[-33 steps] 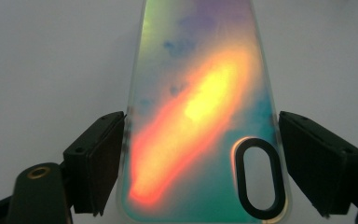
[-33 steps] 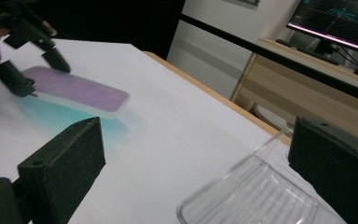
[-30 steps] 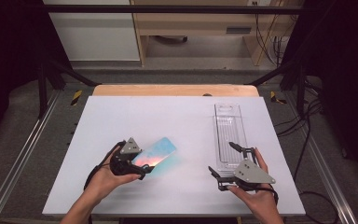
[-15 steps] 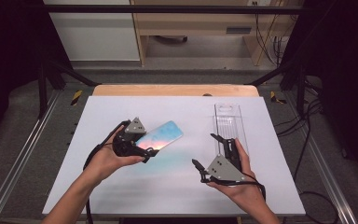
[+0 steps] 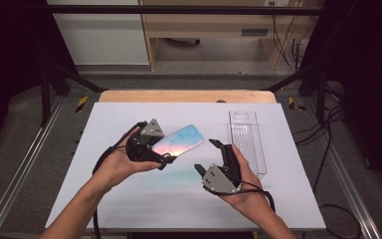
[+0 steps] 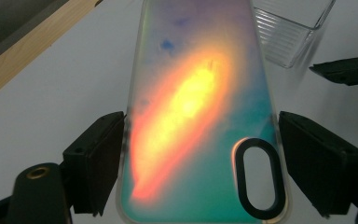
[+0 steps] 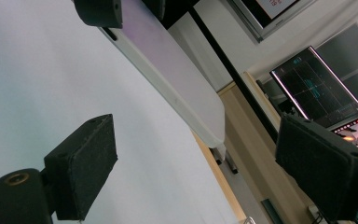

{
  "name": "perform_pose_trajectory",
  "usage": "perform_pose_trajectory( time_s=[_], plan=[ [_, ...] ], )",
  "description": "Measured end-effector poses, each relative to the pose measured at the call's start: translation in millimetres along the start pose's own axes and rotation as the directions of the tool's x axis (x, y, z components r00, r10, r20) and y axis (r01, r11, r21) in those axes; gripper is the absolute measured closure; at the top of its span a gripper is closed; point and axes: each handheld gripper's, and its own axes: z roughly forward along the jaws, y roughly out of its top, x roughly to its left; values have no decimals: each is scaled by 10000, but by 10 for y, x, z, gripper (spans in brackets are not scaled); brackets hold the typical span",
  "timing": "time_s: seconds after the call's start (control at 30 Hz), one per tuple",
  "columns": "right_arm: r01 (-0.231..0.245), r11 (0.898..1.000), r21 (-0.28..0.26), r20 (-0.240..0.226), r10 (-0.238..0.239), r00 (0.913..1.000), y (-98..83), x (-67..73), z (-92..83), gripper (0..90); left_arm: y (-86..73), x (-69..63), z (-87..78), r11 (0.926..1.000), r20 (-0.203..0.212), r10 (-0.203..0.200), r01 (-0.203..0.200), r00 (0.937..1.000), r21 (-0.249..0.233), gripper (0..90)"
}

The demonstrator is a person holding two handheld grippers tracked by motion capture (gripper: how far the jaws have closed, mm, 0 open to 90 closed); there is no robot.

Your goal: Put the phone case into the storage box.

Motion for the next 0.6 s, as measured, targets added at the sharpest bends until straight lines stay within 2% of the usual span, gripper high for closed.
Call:
perform_pose_trajectory(
  time_s=[0.23,0.5,0.6],
  plan=[
    [694,9975,118,128,-695,9975,63,47,86,158,44,-1,-18,9999,-4,52,-52,10000,108,168],
    [1583,9870,292,228,-1589,9870,111,116,160,197,78,-23,-8,9997,30,127,-127,9999,201,168],
    [1718,9843,397,351,-1732,9843,135,140,183,210,91,-37,1,9996,63,166,-167,9998,219,168]
  ],
)
